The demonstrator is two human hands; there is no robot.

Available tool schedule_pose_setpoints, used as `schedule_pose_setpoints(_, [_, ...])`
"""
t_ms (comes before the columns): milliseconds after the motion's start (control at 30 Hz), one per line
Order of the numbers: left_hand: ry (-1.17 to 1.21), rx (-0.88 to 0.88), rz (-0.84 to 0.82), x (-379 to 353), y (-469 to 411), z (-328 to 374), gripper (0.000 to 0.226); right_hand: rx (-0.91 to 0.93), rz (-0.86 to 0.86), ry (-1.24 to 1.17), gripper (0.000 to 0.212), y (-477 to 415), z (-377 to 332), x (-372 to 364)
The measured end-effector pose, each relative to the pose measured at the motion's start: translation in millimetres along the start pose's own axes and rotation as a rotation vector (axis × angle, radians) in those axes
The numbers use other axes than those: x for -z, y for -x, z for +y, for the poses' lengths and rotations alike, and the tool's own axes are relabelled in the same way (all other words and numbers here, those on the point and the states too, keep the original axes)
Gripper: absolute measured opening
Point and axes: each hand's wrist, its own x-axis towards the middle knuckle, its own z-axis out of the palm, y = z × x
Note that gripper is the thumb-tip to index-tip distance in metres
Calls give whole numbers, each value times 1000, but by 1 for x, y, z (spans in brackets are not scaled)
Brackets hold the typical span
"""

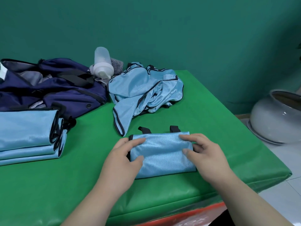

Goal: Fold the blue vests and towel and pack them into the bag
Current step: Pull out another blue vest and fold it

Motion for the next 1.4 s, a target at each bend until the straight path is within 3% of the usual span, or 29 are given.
schedule_pose_setpoints(167, [269, 31, -25, 21, -2, -2, 50, -37, -48, -276, 46, 0, -7, -5])
schedule_pose_setpoints(467, [384, 6, 26, 84, 16, -7, 57, -5, -126, -512, 46, 13, -34, -50])
schedule_pose_setpoints(600, [320, 15, 78, 129, 31, -12, 59, -8, -209, -543, 45, 17, -52, -88])
schedule_pose_setpoints(800, [233, 64, 184, 212, 35, -22, 62, 45, -286, -437, 46, 12, -95, -165])
schedule_pose_setpoints(1067, [6, 110, 361, 319, -20, -38, 60, 282, -275, -248, 48, -40, -160, -263])
schedule_pose_setpoints(1167, [-64, 149, 348, 332, -45, -52, 59, 303, -254, -112, 46, -63, -157, -292])
schedule_pose_setpoints(1267, [-232, 259, 234, 330, -55, -79, 62, 265, -294, 78, 45, -71, -130, -315])
schedule_pose_setpoints(1400, [-262, 279, 239, 324, -60, -98, 62, 258, -308, 116, 44, -72, -104, -323])
